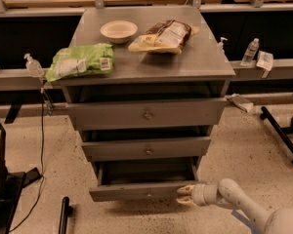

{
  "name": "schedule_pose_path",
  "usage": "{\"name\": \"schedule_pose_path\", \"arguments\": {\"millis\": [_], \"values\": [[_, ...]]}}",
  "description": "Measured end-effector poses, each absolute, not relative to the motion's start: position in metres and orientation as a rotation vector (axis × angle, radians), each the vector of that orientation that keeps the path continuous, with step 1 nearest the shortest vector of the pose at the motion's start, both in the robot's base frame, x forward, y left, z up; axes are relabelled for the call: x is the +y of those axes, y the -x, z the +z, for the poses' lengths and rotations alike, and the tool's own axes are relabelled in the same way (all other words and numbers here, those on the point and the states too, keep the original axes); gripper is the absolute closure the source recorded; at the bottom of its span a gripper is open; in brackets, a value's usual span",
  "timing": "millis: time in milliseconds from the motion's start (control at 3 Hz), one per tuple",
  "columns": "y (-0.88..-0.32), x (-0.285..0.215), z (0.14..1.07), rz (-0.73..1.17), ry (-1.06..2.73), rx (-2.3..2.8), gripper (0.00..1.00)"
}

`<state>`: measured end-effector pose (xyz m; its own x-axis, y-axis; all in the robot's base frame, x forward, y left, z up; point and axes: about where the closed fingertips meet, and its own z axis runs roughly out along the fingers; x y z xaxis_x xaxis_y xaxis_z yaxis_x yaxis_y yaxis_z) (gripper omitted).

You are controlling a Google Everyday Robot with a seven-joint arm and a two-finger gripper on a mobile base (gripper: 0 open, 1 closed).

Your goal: Close bottom drawer

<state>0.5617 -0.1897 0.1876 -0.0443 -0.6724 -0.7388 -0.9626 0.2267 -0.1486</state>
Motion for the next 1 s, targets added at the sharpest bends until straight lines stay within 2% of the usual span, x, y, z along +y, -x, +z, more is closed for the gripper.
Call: {"name": "schedule_pose_path", "arguments": {"millis": [333,667,1000], "values": [[-0.556,-0.191,0.165,0.55,1.52,1.843,0.84],[-0.567,-0.19,0.132,0.548,1.538,1.896,1.0],[-0.593,-0.179,0.106,0.516,1.582,1.91,1.0]]}}
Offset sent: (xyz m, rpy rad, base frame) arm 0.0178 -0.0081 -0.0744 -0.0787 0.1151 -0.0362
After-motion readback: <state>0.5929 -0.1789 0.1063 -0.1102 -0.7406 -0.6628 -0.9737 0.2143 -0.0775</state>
